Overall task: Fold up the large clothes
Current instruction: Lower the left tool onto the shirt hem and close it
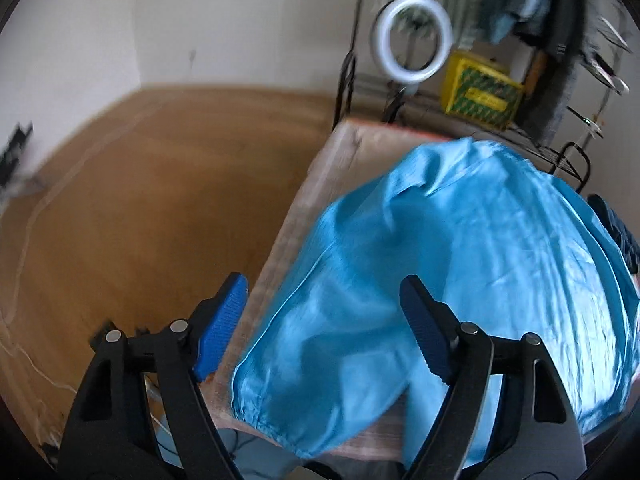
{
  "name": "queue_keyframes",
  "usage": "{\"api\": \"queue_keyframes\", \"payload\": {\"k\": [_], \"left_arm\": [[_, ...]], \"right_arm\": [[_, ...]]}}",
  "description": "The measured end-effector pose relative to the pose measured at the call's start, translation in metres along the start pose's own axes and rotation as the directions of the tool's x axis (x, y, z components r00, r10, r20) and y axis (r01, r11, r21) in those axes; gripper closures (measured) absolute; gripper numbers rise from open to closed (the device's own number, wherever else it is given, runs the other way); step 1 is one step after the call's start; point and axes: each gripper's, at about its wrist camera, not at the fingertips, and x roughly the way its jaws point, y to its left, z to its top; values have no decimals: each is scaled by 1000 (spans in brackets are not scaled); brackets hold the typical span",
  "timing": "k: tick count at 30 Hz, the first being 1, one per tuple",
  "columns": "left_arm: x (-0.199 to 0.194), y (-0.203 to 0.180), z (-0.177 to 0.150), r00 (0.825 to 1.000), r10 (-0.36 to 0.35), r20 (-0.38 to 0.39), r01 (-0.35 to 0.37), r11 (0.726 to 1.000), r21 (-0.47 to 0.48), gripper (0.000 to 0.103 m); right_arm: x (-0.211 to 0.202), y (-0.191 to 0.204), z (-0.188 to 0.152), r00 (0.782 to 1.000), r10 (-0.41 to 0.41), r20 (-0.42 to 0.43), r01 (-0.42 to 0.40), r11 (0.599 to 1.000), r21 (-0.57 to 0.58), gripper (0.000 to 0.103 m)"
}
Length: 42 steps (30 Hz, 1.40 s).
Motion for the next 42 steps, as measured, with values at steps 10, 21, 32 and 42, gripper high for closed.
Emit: {"api": "queue_keyframes", "payload": {"k": [10,21,32,42], "left_arm": [[103,36,-16,976,-37,-214,24,998,-63,23],[144,48,-25,950,-80,-301,51,993,-102,99],[119,41,-12,981,-93,-171,84,995,-56,103],[139,30,-15,973,-58,-225,55,998,-20,48]], "right_arm": [[32,7,0,988,127,-84,-125,992,27,0],[46,24,-5,981,139,-136,-142,990,-17,0],[53,30,-9,975,147,-165,-156,987,-43,0],[54,30,-10,975,148,-169,-156,987,-40,0]]}}
